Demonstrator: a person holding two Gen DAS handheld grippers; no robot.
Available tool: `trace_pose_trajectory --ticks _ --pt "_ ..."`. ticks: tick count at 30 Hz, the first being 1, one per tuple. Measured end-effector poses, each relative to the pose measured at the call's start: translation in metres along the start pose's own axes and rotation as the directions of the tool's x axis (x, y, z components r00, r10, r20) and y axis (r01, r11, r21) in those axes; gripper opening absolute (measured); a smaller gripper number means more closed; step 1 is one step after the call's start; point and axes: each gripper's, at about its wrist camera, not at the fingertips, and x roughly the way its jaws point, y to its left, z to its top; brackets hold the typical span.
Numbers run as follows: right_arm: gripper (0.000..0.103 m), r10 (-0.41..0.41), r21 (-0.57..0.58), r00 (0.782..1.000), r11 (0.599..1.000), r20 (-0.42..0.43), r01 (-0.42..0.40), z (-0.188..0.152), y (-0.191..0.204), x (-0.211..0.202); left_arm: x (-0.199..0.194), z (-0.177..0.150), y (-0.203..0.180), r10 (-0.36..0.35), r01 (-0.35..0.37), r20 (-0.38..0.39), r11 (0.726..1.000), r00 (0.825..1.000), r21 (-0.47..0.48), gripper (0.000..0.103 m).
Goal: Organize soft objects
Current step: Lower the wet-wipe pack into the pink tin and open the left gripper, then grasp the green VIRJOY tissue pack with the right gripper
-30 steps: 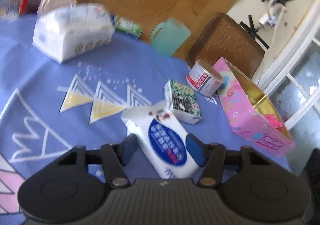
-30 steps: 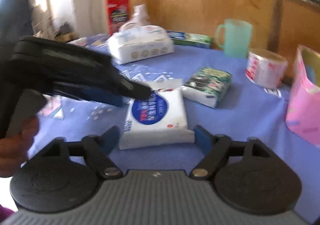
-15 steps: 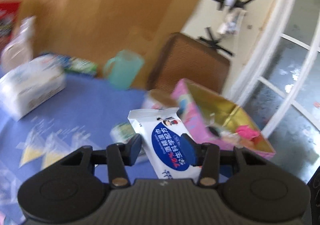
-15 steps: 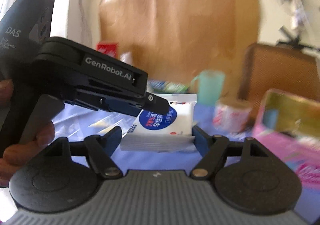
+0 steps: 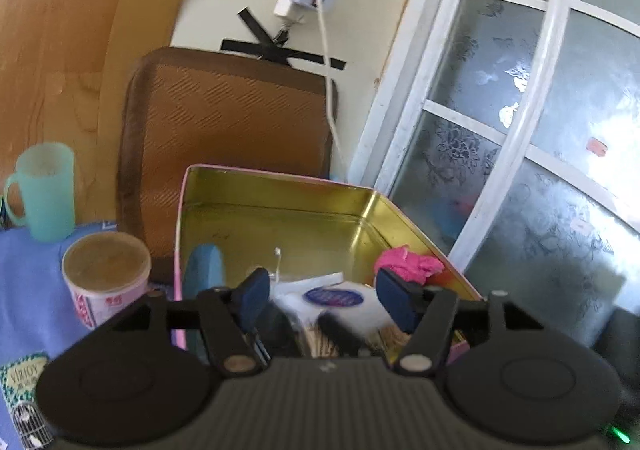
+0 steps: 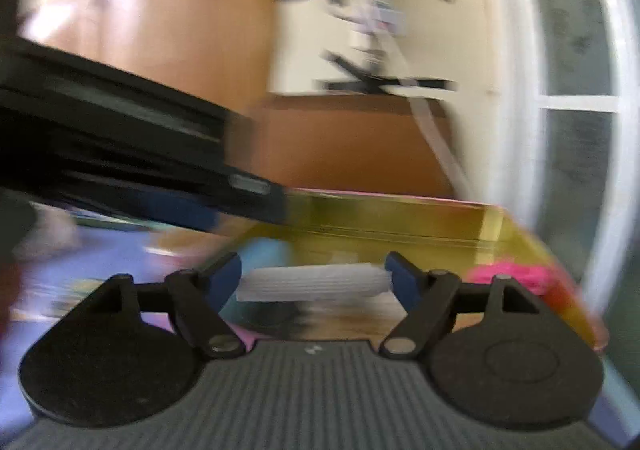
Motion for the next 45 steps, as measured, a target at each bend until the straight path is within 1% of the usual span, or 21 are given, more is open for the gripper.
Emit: trace_pose_trajectory --ticks 2,3,7,11,15,17,18,20,21,22,26,29,30,31,33,38,39,41,42,43,45 --pt "0.082 -0.087 0.01 0.996 0.996 -0.037 0.087 -0.008 -0.017 0.018 -0.003 -0.006 0.001 0.015 -0.015 0.006 1.0 1.0 0.01 0.063" --pt "0.082 -0.11 0.034 0.993 0.993 -0.046 0.111 -0.011 -0.025 0.02 -0.007 -0.009 0.003 0.028 -0.028 0.007 1.0 1.0 0.012 0.063" --pt "0.081 -0.106 0.153 0.994 0.982 -0.026 0.109 -0.019 -0.047 0.011 -0.028 -0.023 0.027 0.094 -0.094 -0.006 0.995 0.996 -0.031 0.064" --pt "0.081 -0.119 0.166 0.992 0.98 0.028 0.113 -0.019 -0.041 -0.003 -0.06 -0.04 0.053 0.158 -0.158 -0.009 0.984 0.987 -0.086 0.064" --pt "0.081 -0.075 0.184 0.993 0.981 0.089 0.058 -0.015 -0.027 -0.025 -0.098 -0.061 0.078 0.24 -0.238 0.009 0.965 0.971 -0.114 0.07" --pt "0.077 -0.034 0.165 0.992 0.986 0.12 0.014 -0.008 -0.015 -0.03 -0.116 -0.071 0.096 0.297 -0.293 0.011 0.947 0.955 -0.135 0.071" --pt "0.073 -0.007 0.151 0.992 0.988 0.129 -0.012 -0.005 -0.006 -0.033 -0.124 -0.075 0.106 0.326 -0.322 0.007 0.935 0.945 -0.15 0.071" --pt "0.066 0.072 0.128 0.989 0.988 0.129 -0.089 0.0 0.012 -0.037 -0.138 -0.084 0.127 0.391 -0.384 0.0 0.905 0.92 -0.185 0.071" --pt "0.063 0.123 0.116 0.985 0.984 0.12 -0.137 0.002 0.022 -0.038 -0.145 -0.088 0.138 0.421 -0.413 -0.009 0.888 0.907 -0.203 0.071" --pt "0.061 0.169 0.105 0.98 0.978 0.105 -0.18 0.003 0.032 -0.037 -0.151 -0.091 0.147 0.437 -0.429 -0.016 0.875 0.899 -0.222 0.071" --pt "0.061 0.297 0.077 0.955 0.951 0.022 -0.298 0.002 0.072 -0.028 -0.17 -0.107 0.179 0.478 -0.461 -0.015 0.838 0.878 -0.291 0.071" --pt "0.063 0.349 0.05 0.933 0.937 -0.087 -0.345 -0.002 0.104 -0.014 -0.175 -0.118 0.197 0.488 -0.468 -0.025 0.82 0.873 -0.33 0.071" --pt "0.067 0.363 0.034 0.924 0.932 -0.123 -0.361 -0.004 0.115 -0.009 -0.174 -0.121 0.202 0.486 -0.466 -0.031 0.816 0.874 -0.343 0.071" --pt "0.076 0.373 0.023 0.916 0.927 -0.151 -0.374 -0.005 0.126 -0.004 -0.175 -0.124 0.206 0.479 -0.457 -0.033 0.814 0.877 -0.357 0.071" --pt "0.083 0.381 0.012 0.905 0.922 -0.19 -0.386 -0.009 0.142 0.006 -0.174 -0.125 0.208 0.469 -0.442 -0.015 0.82 0.883 -0.364 0.071" --pt "0.084 0.355 -0.019 0.891 0.927 -0.285 -0.375 -0.016 0.175 0.035 -0.164 -0.124 0.2 0.471 -0.458 -0.029 0.839 0.882 -0.295 0.071" --pt "0.082 0.343 -0.023 0.89 0.93 -0.3 -0.366 -0.017 0.178 0.041 -0.162 -0.124 0.198 0.473 -0.461 -0.031 0.84 0.881 -0.286 0.072" --pt "0.056 0.332 -0.031 0.882 0.931 -0.335 -0.363 -0.021 0.185 0.049 -0.161 -0.124 0.198 0.472 -0.461 -0.033 0.842 0.881 -0.281 0.074" --pt "0.056 0.332 -0.029 0.873 0.93 -0.358 -0.366 -0.023 0.187 0.051 -0.16 -0.124 0.198 0.468 -0.458 -0.033 0.844 0.883 -0.279 0.076" --pt "0.055 0.33 -0.033 0.877 0.931 -0.349 -0.364 -0.024 0.188 0.048 -0.16 -0.124 0.198 0.461 -0.451 -0.033 0.849 0.887 -0.276 0.079" --pt "0.055 0.37 -0.013 0.856 0.916 -0.362 -0.402 -0.024 0.187 0.037 -0.16 -0.124 0.197 0.458 -0.45 -0.035 0.852 0.888 -0.269 0.081"
